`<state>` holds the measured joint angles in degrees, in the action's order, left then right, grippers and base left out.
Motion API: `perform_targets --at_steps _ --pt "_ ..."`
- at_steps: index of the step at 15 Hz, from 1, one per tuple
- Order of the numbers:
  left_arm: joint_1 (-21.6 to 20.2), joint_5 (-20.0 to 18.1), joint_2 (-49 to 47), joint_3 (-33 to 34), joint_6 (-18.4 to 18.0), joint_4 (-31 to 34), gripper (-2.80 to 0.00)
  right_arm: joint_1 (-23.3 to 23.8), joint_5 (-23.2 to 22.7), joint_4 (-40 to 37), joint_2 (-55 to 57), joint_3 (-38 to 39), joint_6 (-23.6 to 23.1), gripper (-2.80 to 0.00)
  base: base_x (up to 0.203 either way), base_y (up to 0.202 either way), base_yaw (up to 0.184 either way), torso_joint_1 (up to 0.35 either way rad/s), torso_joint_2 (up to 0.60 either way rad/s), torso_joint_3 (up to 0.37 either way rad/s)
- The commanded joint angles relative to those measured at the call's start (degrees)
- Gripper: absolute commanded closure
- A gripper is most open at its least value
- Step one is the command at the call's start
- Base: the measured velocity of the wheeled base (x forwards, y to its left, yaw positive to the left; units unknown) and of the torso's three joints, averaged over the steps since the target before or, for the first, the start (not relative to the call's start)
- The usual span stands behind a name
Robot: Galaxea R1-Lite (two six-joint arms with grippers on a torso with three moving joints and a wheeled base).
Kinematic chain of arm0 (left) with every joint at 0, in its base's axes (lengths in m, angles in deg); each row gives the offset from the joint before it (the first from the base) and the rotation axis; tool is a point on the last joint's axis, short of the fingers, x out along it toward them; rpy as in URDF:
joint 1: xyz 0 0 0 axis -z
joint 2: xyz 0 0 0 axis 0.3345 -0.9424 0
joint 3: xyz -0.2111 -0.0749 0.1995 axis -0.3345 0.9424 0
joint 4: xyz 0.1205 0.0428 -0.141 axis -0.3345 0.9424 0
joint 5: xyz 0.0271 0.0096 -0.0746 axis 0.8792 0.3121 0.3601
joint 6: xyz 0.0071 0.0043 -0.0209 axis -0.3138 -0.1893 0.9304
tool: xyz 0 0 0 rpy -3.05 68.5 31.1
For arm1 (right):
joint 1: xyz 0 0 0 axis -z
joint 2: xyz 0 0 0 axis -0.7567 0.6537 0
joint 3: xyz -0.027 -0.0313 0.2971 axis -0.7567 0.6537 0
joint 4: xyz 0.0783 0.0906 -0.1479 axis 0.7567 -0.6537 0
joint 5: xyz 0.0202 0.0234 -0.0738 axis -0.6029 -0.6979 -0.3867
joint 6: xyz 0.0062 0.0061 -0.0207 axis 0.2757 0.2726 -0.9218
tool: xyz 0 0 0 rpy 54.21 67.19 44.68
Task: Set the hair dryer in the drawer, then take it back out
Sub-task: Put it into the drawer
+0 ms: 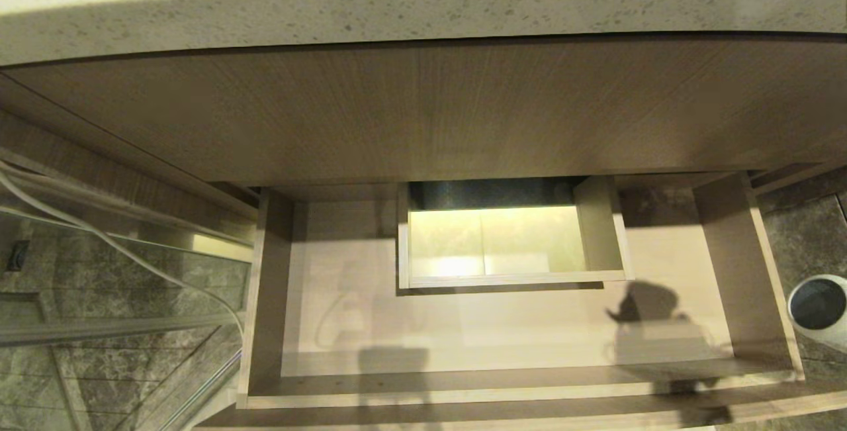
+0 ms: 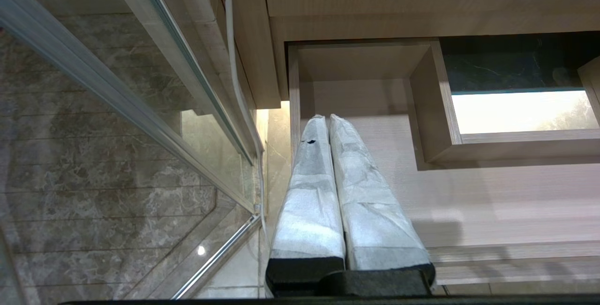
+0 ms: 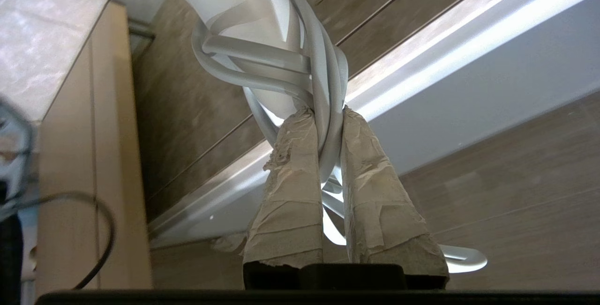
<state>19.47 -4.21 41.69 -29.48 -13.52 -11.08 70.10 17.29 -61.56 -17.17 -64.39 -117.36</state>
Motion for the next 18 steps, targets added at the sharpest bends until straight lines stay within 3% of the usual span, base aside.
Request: perform_targets --at_steps 1,3,7,18 --pt "0.0 0.0 0.0 2.3 0.0 -0.1 0.0 -0.1 0.1 -0.1 6.4 -2.8 -0.3 0.0 0.0 0.0 0.0 0.0 0.0 0.0" --pt "0.0 0.0 0.0 2.3 0.0 -0.1 0.0 -0.6 -2.0 -0.8 9.0 -3.7 -0.2 0.0 0.0 0.0 0.0 0.0 0.0 0.0" --pt "0.0 0.0 0.0 2.3 0.0 -0.1 0.0 -0.9 -11.4 -2.0 13.5 -3.8 -0.2 0.0 0.0 0.0 0.0 0.0 0.0 0.0" --pt "0.0 0.0 0.0 2.3 0.0 -0.1 0.0 -0.8 -11.7 -2.2 20.6 -6.3 -0.2 0.0 0.0 0.0 0.0 0.0 0.0 0.0"
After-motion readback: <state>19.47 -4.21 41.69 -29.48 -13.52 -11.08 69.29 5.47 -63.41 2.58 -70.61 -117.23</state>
